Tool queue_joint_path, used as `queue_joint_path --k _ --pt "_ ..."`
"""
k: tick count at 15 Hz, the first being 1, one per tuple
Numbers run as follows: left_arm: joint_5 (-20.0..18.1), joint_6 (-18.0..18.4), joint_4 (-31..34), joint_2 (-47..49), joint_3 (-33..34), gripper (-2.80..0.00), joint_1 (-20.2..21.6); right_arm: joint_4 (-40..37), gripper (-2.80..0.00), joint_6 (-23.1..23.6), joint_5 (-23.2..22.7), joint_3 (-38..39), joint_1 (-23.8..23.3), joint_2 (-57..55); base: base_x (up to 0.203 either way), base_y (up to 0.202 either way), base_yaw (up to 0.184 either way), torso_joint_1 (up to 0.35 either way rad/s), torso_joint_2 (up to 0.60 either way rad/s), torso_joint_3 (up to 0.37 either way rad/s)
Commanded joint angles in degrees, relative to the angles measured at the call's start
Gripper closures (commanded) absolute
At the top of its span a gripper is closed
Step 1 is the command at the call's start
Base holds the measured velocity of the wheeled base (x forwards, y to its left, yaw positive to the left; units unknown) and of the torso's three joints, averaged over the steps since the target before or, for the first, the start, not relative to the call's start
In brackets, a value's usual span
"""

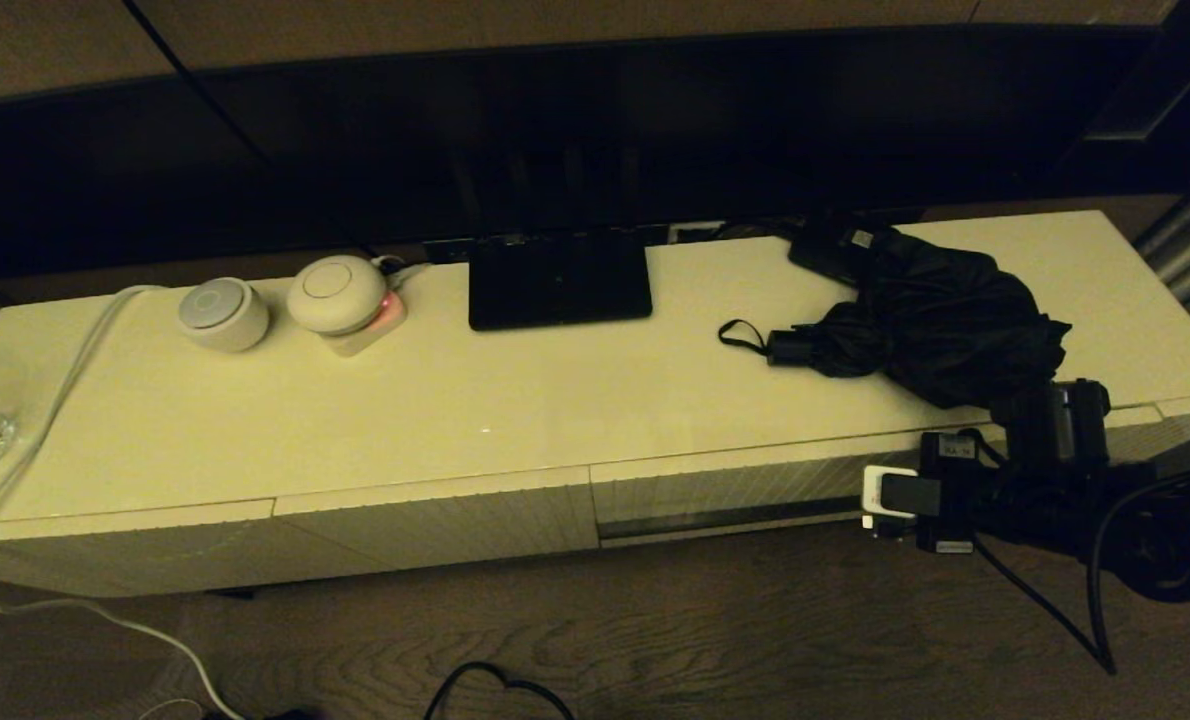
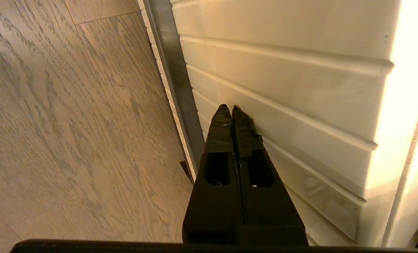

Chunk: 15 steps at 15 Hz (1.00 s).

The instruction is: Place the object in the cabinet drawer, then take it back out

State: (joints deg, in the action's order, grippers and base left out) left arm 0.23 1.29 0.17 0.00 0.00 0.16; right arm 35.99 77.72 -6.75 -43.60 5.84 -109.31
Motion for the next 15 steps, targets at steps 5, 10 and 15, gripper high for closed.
queue_joint_path --k 5,10,15 --pt "0.0 0.0 0.0 0.0 0.2 0.00 0.0 -3.0 0.00 1.0 -0.4 8.7 0.1 9.5 0.000 0.000 0.000 0.000 0.00 0.000" --pt "0.0 0.0 0.0 0.0 0.2 0.00 0.0 -6.1 0.00 -0.3 -0.2 16.2 0.1 29.8 0.000 0.000 0.000 0.000 0.00 0.000" --pt "0.0 0.0 0.0 0.0 0.2 0.00 0.0 -10.4 0.00 -14.1 2.4 22.4 -2.6 56.1 0.000 0.000 0.000 0.000 0.00 0.000"
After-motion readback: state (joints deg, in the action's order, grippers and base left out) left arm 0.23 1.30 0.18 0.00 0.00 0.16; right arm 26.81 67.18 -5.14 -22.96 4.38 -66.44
